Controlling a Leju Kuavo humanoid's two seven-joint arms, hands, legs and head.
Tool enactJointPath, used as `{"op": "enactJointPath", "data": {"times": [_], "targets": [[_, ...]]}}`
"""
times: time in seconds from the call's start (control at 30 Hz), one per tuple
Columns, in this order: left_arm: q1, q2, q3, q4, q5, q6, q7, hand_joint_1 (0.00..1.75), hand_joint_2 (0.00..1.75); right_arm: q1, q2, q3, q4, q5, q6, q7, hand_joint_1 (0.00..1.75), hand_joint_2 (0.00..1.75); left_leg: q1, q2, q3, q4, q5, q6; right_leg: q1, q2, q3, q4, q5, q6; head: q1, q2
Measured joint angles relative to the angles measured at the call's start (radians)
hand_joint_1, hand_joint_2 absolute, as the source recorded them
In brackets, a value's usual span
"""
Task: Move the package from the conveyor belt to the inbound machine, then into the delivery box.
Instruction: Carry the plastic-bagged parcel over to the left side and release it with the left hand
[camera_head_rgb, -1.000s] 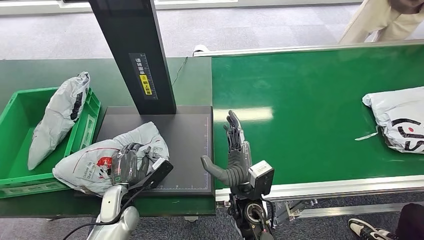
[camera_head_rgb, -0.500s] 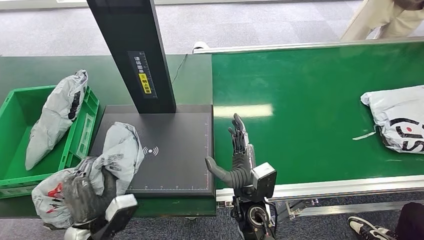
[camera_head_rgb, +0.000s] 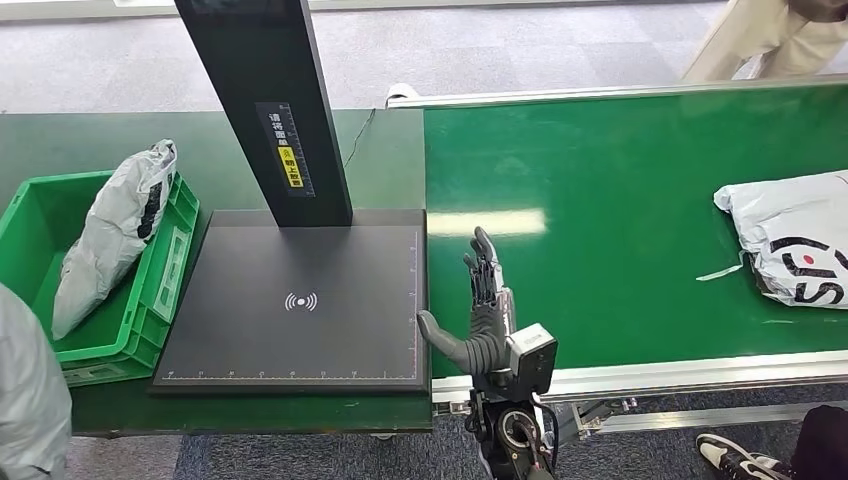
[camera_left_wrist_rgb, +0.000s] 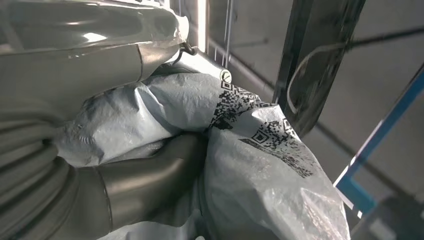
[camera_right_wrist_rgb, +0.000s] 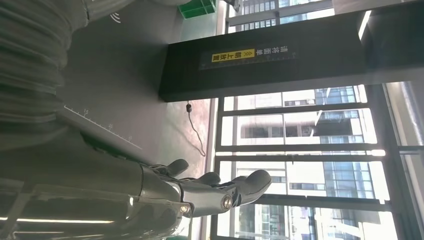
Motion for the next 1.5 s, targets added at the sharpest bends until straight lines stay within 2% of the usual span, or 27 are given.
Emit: {"op": "enactJointPath", "data": {"times": [0.13, 0.23, 0.37, 0.5, 0.67, 0.77, 0.9, 1.07, 1.2, 1.37, 1.5], "targets": [[-0.091, -0.003, 0.07, 0.038, 0.018, 0.0, 0.003, 1.65, 1.75, -0.016, 0.014, 0.0, 0.008, 0.004, 0.001, -0.001, 0.0, 1.75, 0.0, -0.001, 0.001, 0.0, 0.001, 0.0, 0.0, 0.0, 0.001, 0.0, 0.0, 0.0, 0.0, 0.0], [-0.213, 0.018, 0.135, 0.155, -0.002, -0.002, 0.077, 1.65, 1.75, -0.026, 0.022, 0.001, 0.011, 0.009, 0.002, 0.003, 0.0, 1.75, 0.0, -0.003, 0.002, 0.0, 0.003, 0.0, 0.0, -0.003, 0.002, 0.0, 0.001, 0.0, 0.0, 0.0], [-0.435, 0.115, 0.181, 0.401, -0.044, -0.006, 0.273, 1.66, 1.75, -0.028, 0.027, 0.002, 0.012, 0.011, 0.002, 0.007, 0.0, 1.75, 0.0, -0.003, 0.002, 0.0, 0.005, -0.001, 0.0, -0.003, 0.002, 0.0, 0.003, -0.002, 0.0, 0.0], [-0.679, 0.227, 0.187, 0.685, -0.095, -0.023, 0.412, 1.66, 1.75, -0.023, 0.027, 0.002, 0.012, 0.012, 0.002, 0.01, 0.0, 1.75, 0.0, -0.002, 0.002, 0.0, 0.008, -0.003, 0.001, -0.002, 0.001, 0.001, 0.005, -0.003, 0.0, 0.0], [-0.921, 0.324, 0.184, 0.993, -0.175, -0.039, 0.5, 1.68, 1.75, -0.016, 0.027, 0.005, 0.01, 0.015, -0.005, 0.01, 0.0, 1.75, 0.0, 0.0, 0.0, 0.001, 0.008, -0.003, 0.001, 0.0, -0.001, 0.001, 0.006, -0.004, 0.0, 0.0], [-1.02, 0.375, 0.183, 1.145, -0.19, -0.038, 0.514, 1.69, 1.75, -0.007, 0.027, 0.011, -0.002, 0.025, -0.01, 0.016, 0.0, 1.75, 0.0, 0.002, -0.001, 0.0, 0.008, -0.003, 0.0, 0.001, -0.002, 0.002, 0.006, -0.004, 0.001, 0.0], [-1.044, 0.465, 0.2, 1.252, -0.138, -0.037, 0.486, 1.71, 1.75, -0.001, 0.026, 0.033, -0.011, 0.044, -0.01, 0.026, 0.0, 1.75, 0.001, 0.006, -0.003, 0.0, 0.007, -0.004, 0.001, 0.006, -0.005, 0.002, 0.006, -0.004, 0.001, 0.0], [-1.013, 0.598, 0.262, 1.313, -0.064, -0.072, 0.43, 1.71, 1.75, -0.029, 0.019, 0.076, 0.032, 0.027, -0.013, 0.01, 0.0, 1.75, 0.001, 0.008, -0.006, 0.0, 0.007, -0.005, 0.002, 0.007, -0.01, 0.003, 0.006, -0.004, 0.001, 0.0], [-0.989, 0.674, 0.305, 1.33, -0.05, -0.102, 0.425, 1.71, 1.75, -0.059, 0.015, 0.104, 0.08, 0.019, -0.002, -0.003, 0.0, 1.75, 0.002, 0.006, -0.007, 0.0, 0.007, -0.005, 0.002, 0.006, -0.011, 0.003, 0.005, -0.004, 0.001, 0.0], [-0.958, 0.704, 0.322, 1.332, -0.067, -0.129, 0.439, 1.7, 1.75, -0.067, 0.009, 0.111, 0.11, 0.013, 0.012, -0.019, 0.0, 1.75, 0.001, 0.004, -0.007, 0.0, 0.007, -0.005, 0.002, 0.005, -0.011, 0.002, 0.005, -0.004, 0.001, 0.0], [-0.958, 0.675, 0.313, 1.341, -0.153, -0.104, 0.492, 1.69, 1.75, -0.054, 0.005, 0.109, 0.112, 0.012, 0.01, -0.022, 0.0, 1.75, 0.0, 0.003, -0.008, 0.001, 0.007, -0.005, 0.001, 0.004, -0.01, 0.0, 0.006, -0.004, 0.001, 0.0]]}}
